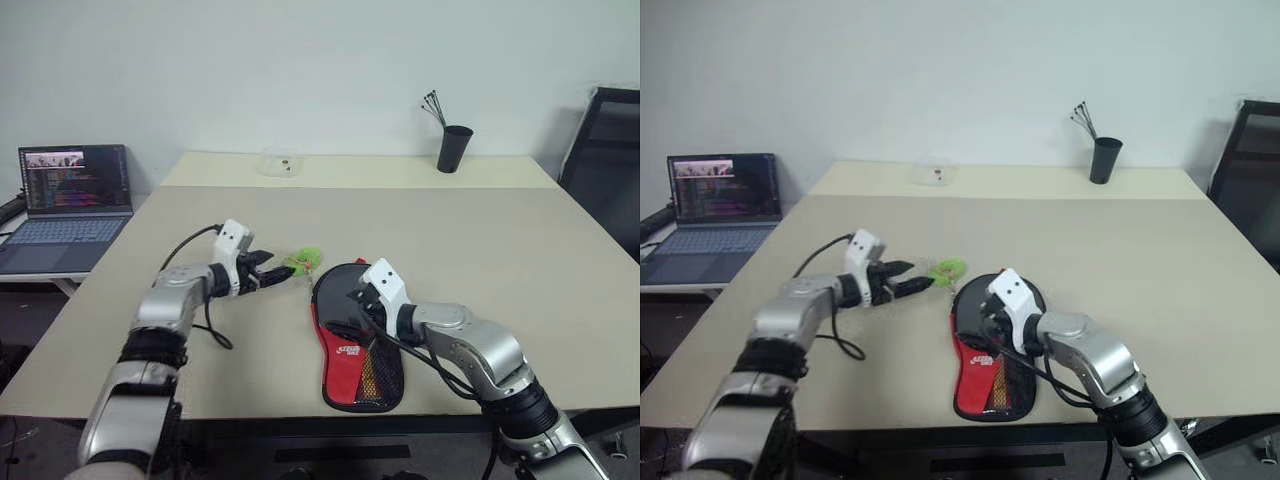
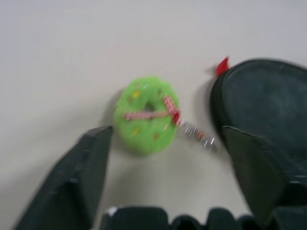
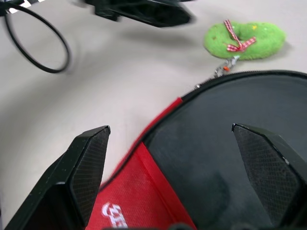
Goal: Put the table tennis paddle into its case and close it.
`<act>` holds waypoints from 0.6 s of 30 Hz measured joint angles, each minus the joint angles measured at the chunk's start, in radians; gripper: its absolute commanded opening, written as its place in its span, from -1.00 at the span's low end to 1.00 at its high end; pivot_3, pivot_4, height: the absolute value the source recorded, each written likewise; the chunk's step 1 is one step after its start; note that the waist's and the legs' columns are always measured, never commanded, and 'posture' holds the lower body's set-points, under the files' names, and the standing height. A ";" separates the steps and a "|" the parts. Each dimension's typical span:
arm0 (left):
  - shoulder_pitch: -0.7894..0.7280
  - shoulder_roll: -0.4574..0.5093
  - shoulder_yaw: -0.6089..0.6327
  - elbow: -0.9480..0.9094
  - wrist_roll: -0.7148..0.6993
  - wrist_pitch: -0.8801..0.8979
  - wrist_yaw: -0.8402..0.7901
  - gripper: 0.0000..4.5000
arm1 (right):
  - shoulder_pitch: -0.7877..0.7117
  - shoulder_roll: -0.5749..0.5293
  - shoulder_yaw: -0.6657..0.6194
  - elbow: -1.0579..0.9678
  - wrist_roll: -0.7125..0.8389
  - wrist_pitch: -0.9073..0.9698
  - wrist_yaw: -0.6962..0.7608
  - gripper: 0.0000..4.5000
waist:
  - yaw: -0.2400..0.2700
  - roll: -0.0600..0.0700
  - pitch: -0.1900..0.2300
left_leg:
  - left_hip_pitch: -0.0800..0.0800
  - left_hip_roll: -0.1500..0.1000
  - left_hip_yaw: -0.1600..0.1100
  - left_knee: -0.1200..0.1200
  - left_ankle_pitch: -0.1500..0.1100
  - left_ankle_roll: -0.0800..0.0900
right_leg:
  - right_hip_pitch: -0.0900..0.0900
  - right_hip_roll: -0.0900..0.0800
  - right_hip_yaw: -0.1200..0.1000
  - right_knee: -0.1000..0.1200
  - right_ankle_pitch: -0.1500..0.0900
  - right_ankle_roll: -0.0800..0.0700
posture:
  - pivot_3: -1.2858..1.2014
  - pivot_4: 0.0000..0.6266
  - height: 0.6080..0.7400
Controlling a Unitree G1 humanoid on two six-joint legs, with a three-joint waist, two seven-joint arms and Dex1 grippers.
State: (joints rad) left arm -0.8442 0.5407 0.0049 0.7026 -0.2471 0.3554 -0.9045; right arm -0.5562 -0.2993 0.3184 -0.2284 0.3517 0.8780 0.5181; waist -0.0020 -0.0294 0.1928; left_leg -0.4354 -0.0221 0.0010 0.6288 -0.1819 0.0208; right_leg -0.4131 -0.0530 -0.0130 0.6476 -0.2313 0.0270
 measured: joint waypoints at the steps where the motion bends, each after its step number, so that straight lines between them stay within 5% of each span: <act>1: -0.017 -0.004 0.000 0.029 0.007 -0.011 0.002 0.98 | 0.001 0.002 0.000 -0.001 -0.003 0.000 0.000 1.00 | -0.002 0.000 0.000 | 0.000 0.000 0.001 0.000 0.000 0.000 | 0.000 0.000 0.000 0.000 0.000 0.000 | 0.03 -0.52 1.00; 11: -0.181 -0.095 0.000 0.411 0.112 -0.079 0.046 0.98 | 0.019 0.015 -0.002 -0.001 -0.032 0.001 -0.019 1.00 | -0.002 -0.001 0.000 | 0.000 0.000 0.001 0.001 0.000 0.000 | 0.000 0.000 -0.001 0.001 0.000 0.001 | 0.03 -0.52 1.00; 18: -0.242 -0.134 0.011 0.518 0.145 -0.117 0.103 0.98 | 0.020 0.033 -0.002 -0.001 -0.049 0.001 -0.026 1.00 | -0.001 -0.001 0.000 | 0.000 -0.001 0.000 0.001 0.000 0.000 | 0.001 0.000 -0.001 0.001 0.001 0.002 | 0.03 -0.52 1.00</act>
State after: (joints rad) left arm -1.0862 0.4064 0.0162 1.2210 -0.1024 0.2388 -0.8012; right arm -0.5359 -0.2661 0.3160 -0.2289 0.3023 0.8793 0.4923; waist -0.0028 -0.0304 0.1932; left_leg -0.4352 -0.0226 0.0015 0.6300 -0.1819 0.0208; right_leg -0.4123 -0.0527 -0.0138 0.6485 -0.2304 0.0285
